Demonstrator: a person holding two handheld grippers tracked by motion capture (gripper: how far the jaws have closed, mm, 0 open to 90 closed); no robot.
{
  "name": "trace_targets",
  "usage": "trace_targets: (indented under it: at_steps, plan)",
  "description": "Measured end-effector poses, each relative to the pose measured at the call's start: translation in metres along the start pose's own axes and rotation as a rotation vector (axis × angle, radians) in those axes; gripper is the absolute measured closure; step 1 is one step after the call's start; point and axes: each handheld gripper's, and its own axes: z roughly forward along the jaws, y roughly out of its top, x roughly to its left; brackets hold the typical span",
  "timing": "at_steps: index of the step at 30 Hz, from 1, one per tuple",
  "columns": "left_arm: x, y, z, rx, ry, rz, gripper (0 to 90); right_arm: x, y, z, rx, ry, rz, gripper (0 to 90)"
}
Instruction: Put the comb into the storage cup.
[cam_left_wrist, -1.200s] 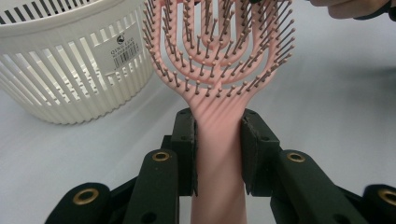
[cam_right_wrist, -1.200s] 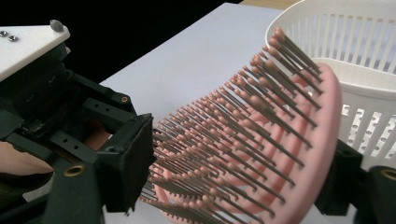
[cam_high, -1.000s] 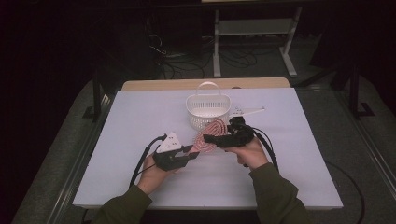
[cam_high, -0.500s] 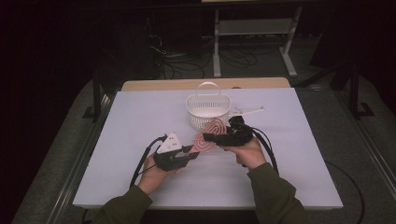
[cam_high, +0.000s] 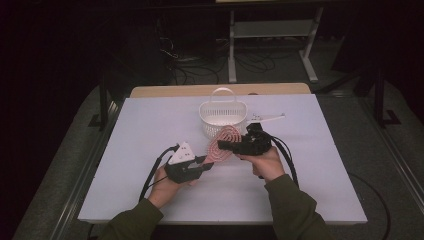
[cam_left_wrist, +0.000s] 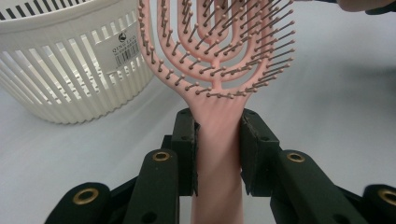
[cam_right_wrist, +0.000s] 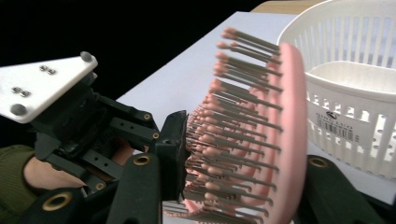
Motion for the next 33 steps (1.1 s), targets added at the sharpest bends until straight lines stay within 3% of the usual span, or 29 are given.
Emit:
trace_targets:
  at_steps: [15,23,33]
  plan:
    - [0.001,0.0,0.0,-0.009,-0.014,-0.009,69.2,0.0,0.0,-0.003,-0.035,0.063,0.027,62.7]
    - [0.003,0.002,-0.003,0.005,-0.015,0.0,56.2,-0.002,0.001,-0.009,-0.055,0.039,0.021,62.8]
    - [0.01,0.001,-0.007,0.042,-0.072,-0.03,46.3,-0.005,0.003,-0.018,-0.076,0.009,0.013,62.8]
